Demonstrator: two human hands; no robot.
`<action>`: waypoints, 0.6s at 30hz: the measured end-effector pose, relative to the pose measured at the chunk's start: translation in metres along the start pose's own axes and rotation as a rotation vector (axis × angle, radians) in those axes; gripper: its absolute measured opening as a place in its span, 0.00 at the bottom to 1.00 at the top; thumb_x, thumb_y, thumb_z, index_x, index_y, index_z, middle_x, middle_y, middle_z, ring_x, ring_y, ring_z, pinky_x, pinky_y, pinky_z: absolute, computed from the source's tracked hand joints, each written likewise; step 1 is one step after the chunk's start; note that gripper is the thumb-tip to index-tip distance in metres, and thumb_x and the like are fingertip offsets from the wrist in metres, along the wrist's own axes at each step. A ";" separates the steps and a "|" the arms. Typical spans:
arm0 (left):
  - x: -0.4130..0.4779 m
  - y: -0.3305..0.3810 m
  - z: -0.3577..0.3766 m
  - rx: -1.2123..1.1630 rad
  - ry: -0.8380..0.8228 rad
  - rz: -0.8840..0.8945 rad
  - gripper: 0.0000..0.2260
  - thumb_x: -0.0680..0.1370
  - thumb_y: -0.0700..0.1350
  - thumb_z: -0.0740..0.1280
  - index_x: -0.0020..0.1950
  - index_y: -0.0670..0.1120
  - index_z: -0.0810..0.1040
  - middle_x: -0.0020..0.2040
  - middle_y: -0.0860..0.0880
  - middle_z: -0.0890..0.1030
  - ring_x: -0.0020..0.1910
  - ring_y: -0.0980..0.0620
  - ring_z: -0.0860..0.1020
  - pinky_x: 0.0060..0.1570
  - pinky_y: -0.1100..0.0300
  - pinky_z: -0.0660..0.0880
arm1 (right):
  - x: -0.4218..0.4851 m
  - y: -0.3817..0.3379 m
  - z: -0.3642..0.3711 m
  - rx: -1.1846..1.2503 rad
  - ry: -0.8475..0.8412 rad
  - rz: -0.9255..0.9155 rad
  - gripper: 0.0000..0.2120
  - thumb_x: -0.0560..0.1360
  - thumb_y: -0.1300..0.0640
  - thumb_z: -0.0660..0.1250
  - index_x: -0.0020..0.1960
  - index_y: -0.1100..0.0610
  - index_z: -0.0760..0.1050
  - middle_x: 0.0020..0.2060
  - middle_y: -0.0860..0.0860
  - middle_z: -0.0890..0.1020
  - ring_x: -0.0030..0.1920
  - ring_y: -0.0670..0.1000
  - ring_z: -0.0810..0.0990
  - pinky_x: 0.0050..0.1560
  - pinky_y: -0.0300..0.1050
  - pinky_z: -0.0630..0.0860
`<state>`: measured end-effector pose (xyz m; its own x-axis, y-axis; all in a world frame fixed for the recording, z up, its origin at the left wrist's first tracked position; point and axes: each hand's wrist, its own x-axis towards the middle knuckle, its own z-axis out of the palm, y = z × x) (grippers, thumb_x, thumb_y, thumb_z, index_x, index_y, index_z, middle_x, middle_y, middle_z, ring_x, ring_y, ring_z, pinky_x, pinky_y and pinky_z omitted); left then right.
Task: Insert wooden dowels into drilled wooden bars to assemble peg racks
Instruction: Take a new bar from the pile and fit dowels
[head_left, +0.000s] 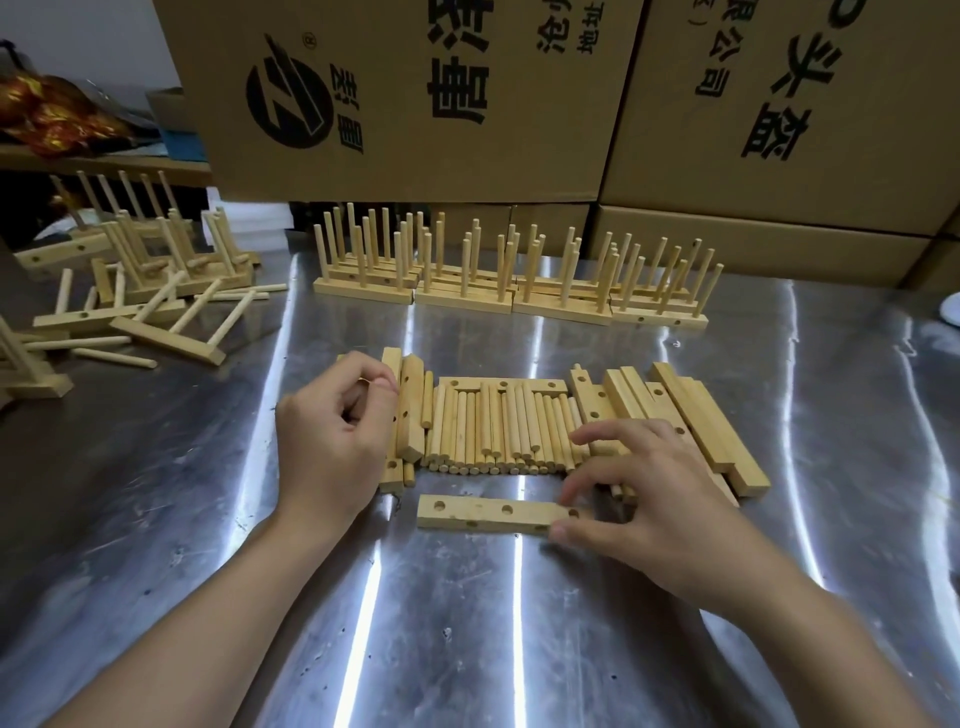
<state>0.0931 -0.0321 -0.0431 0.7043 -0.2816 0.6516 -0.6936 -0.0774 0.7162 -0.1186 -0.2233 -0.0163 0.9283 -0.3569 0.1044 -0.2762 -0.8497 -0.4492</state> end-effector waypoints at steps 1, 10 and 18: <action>0.000 0.000 0.000 0.002 -0.001 0.003 0.09 0.79 0.38 0.65 0.39 0.45 0.80 0.25 0.46 0.71 0.25 0.51 0.67 0.27 0.68 0.58 | 0.000 -0.001 0.001 -0.018 -0.017 -0.013 0.13 0.68 0.28 0.71 0.46 0.33 0.83 0.67 0.28 0.69 0.71 0.36 0.58 0.71 0.49 0.59; 0.004 -0.005 0.000 -0.089 0.080 -0.058 0.10 0.79 0.42 0.64 0.40 0.50 0.80 0.29 0.46 0.75 0.27 0.50 0.70 0.27 0.57 0.63 | 0.002 -0.001 0.000 0.138 0.613 -0.048 0.01 0.77 0.51 0.76 0.48 0.47 0.85 0.49 0.40 0.84 0.55 0.45 0.81 0.59 0.53 0.76; 0.009 -0.008 -0.001 -0.158 0.177 -0.137 0.10 0.78 0.42 0.63 0.40 0.50 0.80 0.31 0.46 0.75 0.25 0.56 0.66 0.26 0.63 0.59 | 0.004 -0.001 0.000 0.279 0.801 0.024 0.10 0.85 0.49 0.67 0.49 0.50 0.84 0.43 0.41 0.83 0.47 0.46 0.80 0.44 0.41 0.72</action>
<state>0.1047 -0.0329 -0.0427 0.8151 -0.1066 0.5694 -0.5674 0.0506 0.8219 -0.1151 -0.2237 -0.0152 0.4370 -0.6302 0.6418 -0.1239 -0.7489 -0.6510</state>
